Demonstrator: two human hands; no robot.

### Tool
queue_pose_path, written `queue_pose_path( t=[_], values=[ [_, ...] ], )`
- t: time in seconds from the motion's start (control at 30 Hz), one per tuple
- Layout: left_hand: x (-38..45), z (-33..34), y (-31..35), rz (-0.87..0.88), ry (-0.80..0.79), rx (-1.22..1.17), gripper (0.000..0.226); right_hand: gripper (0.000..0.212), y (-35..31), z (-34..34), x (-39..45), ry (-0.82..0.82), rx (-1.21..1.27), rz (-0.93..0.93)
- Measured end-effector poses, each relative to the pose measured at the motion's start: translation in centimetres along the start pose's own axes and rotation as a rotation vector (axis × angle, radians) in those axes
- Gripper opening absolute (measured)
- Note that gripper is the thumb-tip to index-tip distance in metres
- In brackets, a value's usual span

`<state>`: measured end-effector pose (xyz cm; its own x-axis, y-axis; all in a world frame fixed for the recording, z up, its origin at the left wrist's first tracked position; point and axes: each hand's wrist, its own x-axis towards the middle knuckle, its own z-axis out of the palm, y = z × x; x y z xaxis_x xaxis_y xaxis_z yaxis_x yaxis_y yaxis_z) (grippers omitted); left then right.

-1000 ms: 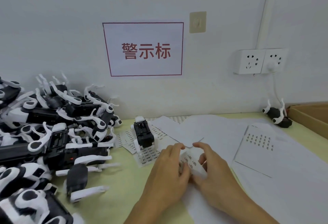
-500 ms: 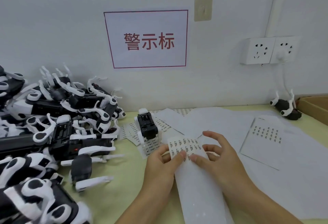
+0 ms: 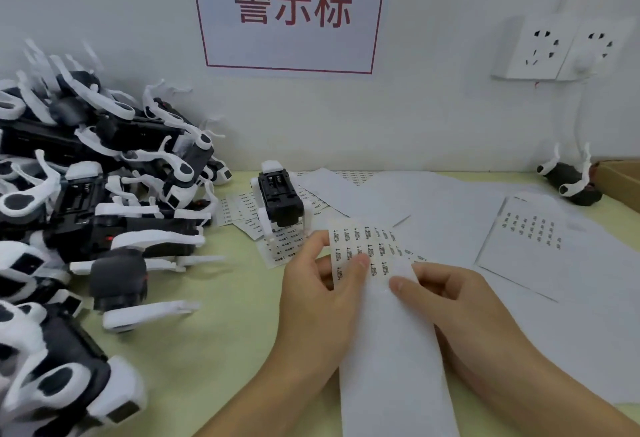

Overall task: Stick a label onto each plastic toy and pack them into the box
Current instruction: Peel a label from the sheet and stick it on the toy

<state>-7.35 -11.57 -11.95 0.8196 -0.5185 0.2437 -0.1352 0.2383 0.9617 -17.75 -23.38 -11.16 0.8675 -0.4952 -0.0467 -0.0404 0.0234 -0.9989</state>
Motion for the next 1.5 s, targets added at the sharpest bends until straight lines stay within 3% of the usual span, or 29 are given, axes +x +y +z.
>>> queue_pose_path(
  t=[0.17,0.3,0.63,0.8,0.9,1.1,1.23,1.5],
  values=[
    [0.0,0.0,-0.1,0.011,-0.046,-0.021,0.014,0.024,0.2,-0.5,-0.4,-0.011,0.100,-0.032],
    [0.0,0.0,-0.3,0.015,-0.059,-0.039,0.016,0.014,0.2,-0.3,-0.4,0.035,0.101,-0.018],
    [-0.4,0.3,0.0,0.053,-0.079,-0.023,0.019,0.012,0.0,0.4,-0.9,0.147,0.019,-0.006],
    [-0.4,0.5,-0.2,0.074,0.018,0.041,0.043,0.011,-0.1,0.4,-0.9,0.150,0.020,-0.001],
    [-0.3,0.5,-0.4,0.182,0.091,0.175,0.055,0.013,-0.2,0.5,-0.9,0.154,-0.001,-0.017],
    [-0.7,0.5,-0.4,0.438,0.164,0.609,0.025,0.013,-0.1,0.5,-0.9,0.158,-0.002,-0.031],
    [-0.7,0.7,-0.4,0.524,0.107,0.666,0.007,0.012,0.0,0.6,-0.8,0.188,-0.043,-0.039],
    [-0.8,0.9,-0.6,0.574,0.065,0.687,0.008,0.020,0.1,0.6,-0.8,0.181,-0.086,-0.108]
  ],
)
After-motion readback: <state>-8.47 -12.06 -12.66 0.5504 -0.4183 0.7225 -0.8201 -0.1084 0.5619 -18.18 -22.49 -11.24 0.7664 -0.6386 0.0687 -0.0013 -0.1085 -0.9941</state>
